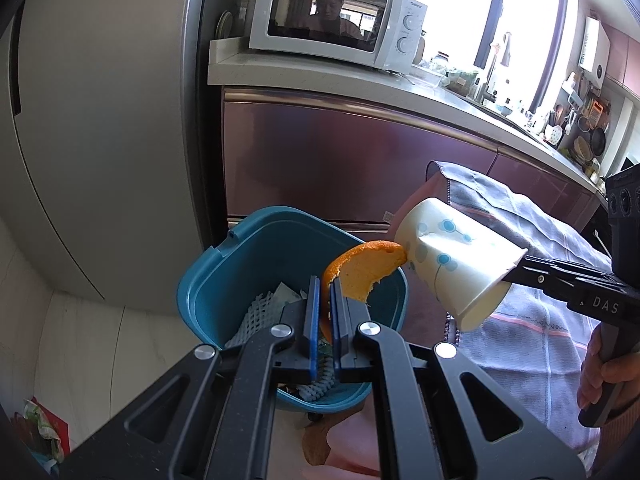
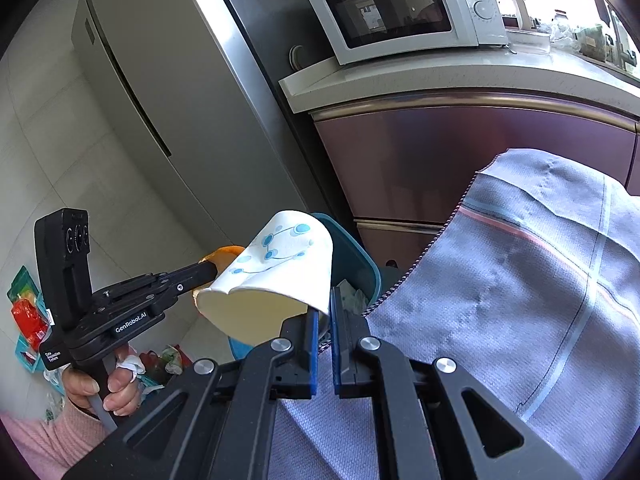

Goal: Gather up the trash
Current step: 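Open the left tool over the bin to drop the peel while the right tool releases the cup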

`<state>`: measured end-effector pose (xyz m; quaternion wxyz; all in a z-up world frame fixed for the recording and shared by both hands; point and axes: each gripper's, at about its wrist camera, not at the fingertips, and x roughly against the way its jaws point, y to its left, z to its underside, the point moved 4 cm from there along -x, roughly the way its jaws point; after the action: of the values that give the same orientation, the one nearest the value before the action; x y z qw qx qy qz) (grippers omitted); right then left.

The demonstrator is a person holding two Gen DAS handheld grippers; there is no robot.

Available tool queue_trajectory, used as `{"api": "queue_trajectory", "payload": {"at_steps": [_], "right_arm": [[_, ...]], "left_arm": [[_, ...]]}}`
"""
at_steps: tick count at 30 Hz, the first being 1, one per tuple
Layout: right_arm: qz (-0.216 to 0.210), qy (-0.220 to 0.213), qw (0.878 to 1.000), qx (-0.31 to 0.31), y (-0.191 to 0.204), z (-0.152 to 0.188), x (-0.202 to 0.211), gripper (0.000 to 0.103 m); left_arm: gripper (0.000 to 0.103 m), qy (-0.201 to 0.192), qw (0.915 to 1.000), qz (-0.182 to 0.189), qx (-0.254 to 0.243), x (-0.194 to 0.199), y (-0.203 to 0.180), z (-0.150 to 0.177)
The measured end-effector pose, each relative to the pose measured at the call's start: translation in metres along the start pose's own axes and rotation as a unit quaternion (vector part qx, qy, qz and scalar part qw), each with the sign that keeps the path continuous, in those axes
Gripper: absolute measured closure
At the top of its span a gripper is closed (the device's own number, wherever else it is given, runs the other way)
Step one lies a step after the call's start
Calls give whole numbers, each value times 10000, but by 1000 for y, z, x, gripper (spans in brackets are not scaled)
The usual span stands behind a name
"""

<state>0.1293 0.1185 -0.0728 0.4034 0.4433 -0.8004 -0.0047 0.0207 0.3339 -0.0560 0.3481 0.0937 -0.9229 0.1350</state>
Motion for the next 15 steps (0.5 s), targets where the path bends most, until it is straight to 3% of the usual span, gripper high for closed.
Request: {"api": "queue_trajectory", "payload": {"at_steps": [15], "right_arm": [[123, 354, 9993, 84, 0, -9, -26, 99]], "left_arm": [[98, 178, 9995, -164, 178, -20, 13, 4]]}}
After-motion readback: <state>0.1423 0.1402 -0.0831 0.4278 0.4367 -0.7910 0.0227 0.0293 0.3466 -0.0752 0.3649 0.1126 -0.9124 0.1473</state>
